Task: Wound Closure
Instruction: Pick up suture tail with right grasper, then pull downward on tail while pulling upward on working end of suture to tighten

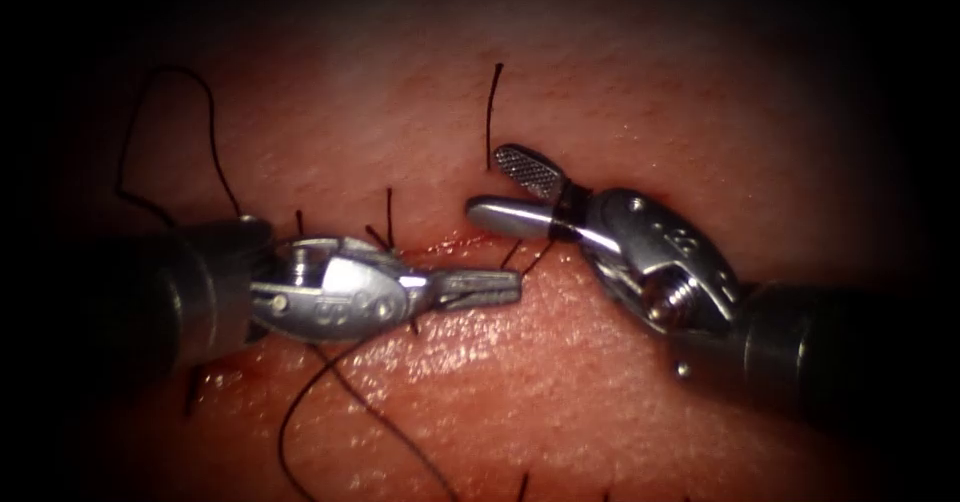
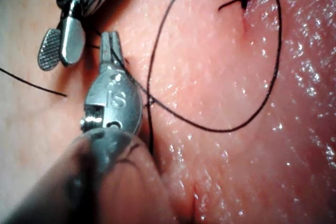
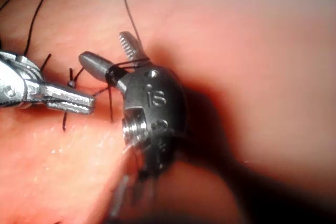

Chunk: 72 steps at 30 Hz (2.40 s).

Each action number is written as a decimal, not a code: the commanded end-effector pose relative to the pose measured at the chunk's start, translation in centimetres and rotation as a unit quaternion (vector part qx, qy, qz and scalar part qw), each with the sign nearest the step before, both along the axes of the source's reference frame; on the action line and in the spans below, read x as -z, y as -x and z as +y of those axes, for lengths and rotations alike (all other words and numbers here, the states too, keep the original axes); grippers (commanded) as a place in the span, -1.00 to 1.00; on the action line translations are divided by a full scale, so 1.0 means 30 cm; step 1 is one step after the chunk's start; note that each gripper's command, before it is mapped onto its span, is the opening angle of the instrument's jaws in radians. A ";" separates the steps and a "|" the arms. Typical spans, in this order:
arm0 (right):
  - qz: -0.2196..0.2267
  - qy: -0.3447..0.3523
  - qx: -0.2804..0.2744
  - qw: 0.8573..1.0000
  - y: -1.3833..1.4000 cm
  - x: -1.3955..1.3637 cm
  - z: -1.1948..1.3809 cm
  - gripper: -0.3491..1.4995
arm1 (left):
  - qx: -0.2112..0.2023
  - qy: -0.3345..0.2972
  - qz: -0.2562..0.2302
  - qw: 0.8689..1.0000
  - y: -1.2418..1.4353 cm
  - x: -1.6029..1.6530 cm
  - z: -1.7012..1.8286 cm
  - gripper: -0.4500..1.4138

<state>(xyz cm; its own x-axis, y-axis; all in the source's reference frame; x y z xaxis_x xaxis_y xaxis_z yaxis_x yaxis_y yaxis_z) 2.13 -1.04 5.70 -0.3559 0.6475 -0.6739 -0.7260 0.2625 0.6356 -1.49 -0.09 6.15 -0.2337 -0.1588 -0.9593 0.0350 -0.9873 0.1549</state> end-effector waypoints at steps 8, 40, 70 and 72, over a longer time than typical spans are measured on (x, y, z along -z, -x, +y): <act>-0.008 0.001 -0.013 1.000 -0.0016 -0.0058 0.0079 0.31 | 0.001 -0.005 -0.004 1.000 0.0012 -0.002 0.007 -1.00; -0.001 -0.019 -0.041 0.999 -0.0132 -0.0100 0.0152 -1.00 | 0.000 -0.014 -0.011 1.000 -0.0025 -0.004 0.018 -1.00; -0.156 0.083 0.029 0.984 -0.0163 -0.0082 -0.0224 -1.00 | 0.054 -0.047 0.008 0.997 -0.0141 0.001 0.042 -1.00; -0.168 0.090 0.033 0.981 -0.0168 -0.0087 -0.0244 -1.00 | 0.062 -0.048 0.011 0.997 -0.0145 0.001 0.048 -1.00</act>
<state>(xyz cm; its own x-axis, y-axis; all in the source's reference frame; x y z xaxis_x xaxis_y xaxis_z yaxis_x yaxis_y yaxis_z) 2.57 -1.81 5.91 -0.0390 0.5197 -0.8535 -0.8671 0.4069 0.2873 -1.00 1.36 6.07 -0.2727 -0.0274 -0.9617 -0.0905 -0.9944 0.0539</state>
